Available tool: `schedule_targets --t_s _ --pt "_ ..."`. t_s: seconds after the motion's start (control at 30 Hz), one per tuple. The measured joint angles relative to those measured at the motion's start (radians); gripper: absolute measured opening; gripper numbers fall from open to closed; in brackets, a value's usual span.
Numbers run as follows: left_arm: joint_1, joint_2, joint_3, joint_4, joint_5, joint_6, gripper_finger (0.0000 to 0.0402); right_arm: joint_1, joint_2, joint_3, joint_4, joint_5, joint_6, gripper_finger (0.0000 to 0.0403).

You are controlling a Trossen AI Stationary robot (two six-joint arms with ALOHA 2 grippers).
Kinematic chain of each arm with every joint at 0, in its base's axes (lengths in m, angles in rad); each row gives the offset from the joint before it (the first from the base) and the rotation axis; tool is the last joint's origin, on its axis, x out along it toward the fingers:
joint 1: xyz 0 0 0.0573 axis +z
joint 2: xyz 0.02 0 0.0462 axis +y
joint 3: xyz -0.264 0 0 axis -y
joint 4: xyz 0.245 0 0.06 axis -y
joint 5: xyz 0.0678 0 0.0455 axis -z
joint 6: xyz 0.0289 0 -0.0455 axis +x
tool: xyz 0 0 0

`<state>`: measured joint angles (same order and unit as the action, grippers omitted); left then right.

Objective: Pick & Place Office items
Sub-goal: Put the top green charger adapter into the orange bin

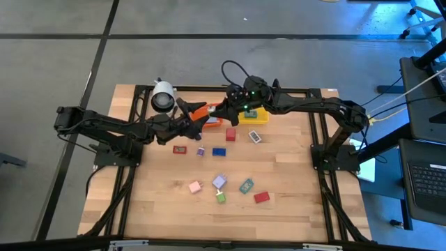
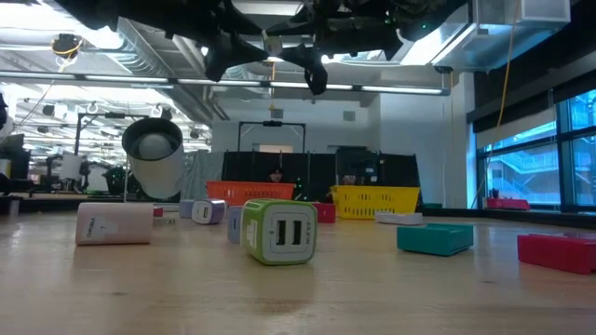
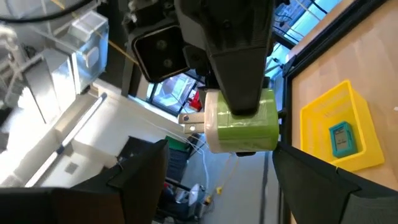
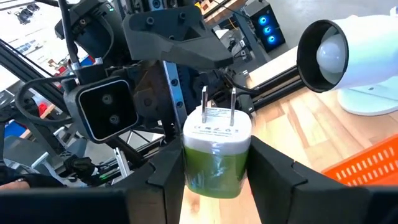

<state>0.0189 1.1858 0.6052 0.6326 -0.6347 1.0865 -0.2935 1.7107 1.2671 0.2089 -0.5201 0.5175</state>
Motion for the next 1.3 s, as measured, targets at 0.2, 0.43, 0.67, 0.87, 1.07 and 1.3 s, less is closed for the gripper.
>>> schedule_targets --t_s 0.2,0.43,0.67,0.87,1.07,1.3 --pt "0.000 -0.001 0.000 0.000 0.016 0.113 0.0295 0.000 0.000 -0.001 0.000 -0.009 0.036 0.0146" --pt "0.029 -0.003 0.004 -0.041 0.075 0.147 0.0301 0.008 0.003 -0.003 0.016 -0.064 0.082 0.0146" --pt "0.043 0.001 0.004 -0.051 0.136 0.131 0.0301 0.019 0.003 -0.003 0.049 -0.071 0.087 0.0146" --pt "0.025 0.002 0.004 -0.041 0.159 0.105 0.0301 0.018 0.003 -0.003 0.053 -0.071 0.084 0.0146" --pt "0.002 0.002 0.003 0.029 0.177 0.142 0.0301 0.018 0.002 -0.003 0.054 -0.067 0.075 0.0146" --pt "0.002 0.003 0.003 0.023 0.185 0.079 0.0301 0.017 0.002 -0.003 0.060 -0.063 0.074 0.0146"
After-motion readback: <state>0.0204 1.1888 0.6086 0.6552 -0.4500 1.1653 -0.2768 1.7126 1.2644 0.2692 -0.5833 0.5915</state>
